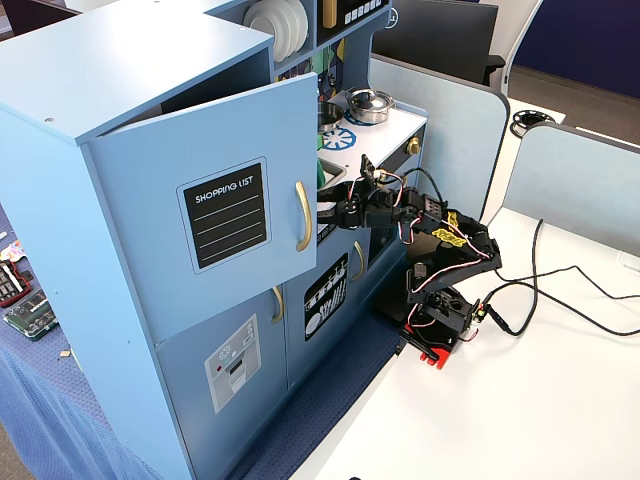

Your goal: Open the left cabinet door

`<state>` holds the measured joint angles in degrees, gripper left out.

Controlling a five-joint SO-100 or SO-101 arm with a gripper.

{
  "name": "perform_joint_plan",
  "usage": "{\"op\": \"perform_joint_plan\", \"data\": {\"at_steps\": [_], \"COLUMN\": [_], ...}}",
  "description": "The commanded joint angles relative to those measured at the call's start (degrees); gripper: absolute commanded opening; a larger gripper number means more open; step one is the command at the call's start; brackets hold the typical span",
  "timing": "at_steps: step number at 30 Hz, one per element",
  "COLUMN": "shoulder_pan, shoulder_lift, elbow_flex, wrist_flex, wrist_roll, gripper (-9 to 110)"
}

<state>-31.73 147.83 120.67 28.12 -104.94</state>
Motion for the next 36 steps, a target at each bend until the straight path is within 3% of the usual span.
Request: {"op": "perform_joint_plan", "data": {"at_steps": [1,15,18,22,27,32,36], "shoulder_pan": [-5.63,-31.73,-32.26,-20.65,2.81,21.09,31.11], "shoulder_lift": [-1.32,2.37,1.85,3.52,3.60,4.57,5.89], "elbow_flex": [-0.35,1.76,1.41,3.87,4.22,11.78,22.15], "wrist_flex": [-4.66,-11.16,-11.07,-8.70,9.40,27.86,31.38], "wrist_roll": [-3.43,-7.38,-8.17,-2.20,9.84,6.33,5.27], "gripper": [9,11,11,8,6,2,1]}}
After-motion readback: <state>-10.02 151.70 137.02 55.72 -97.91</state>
